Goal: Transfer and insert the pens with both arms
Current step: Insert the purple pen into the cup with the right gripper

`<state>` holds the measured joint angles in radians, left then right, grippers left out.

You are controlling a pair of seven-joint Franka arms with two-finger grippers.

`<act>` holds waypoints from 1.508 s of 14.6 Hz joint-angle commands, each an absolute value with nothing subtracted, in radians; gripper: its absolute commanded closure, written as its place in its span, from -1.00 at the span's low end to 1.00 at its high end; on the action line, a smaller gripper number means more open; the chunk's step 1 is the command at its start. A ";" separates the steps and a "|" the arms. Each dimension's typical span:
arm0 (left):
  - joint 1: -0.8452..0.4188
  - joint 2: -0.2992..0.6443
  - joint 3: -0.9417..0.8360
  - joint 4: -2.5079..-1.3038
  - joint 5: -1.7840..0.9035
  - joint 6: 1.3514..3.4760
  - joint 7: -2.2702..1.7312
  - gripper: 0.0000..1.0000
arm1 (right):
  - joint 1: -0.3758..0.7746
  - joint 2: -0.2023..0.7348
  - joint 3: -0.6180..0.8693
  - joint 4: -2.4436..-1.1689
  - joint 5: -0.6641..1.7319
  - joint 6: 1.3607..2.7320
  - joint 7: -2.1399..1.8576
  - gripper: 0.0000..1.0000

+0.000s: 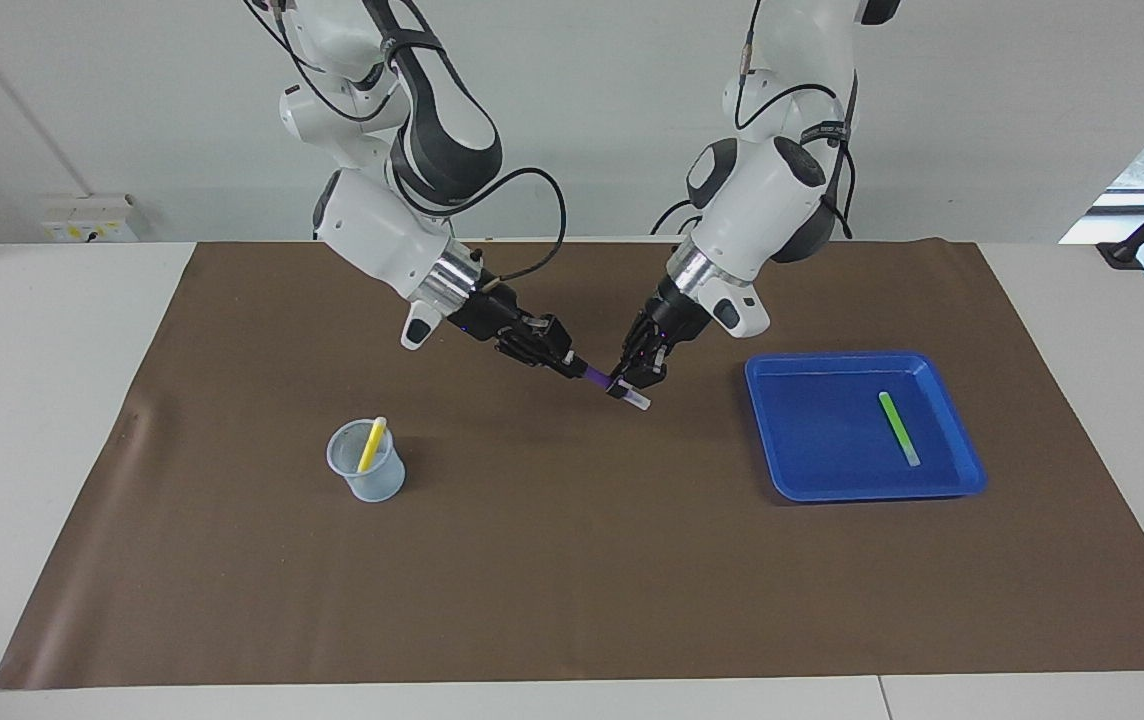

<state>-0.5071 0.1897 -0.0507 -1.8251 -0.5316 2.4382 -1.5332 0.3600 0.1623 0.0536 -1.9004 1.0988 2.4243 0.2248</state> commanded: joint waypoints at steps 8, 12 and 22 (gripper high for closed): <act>-0.529 0.202 -0.043 -1.815 -0.531 2.444 -1.526 -0.90 | 0.344 0.141 0.057 -1.908 1.108 2.387 0.199 1.00; -0.523 0.203 -0.041 -1.816 -0.529 2.438 -1.447 -1.00 | 0.304 0.146 0.057 -1.888 0.970 2.321 0.198 1.00; -0.375 0.140 -0.034 -1.963 -0.307 2.310 -0.719 -1.00 | 0.124 0.227 0.058 -1.585 0.203 1.915 -0.064 1.00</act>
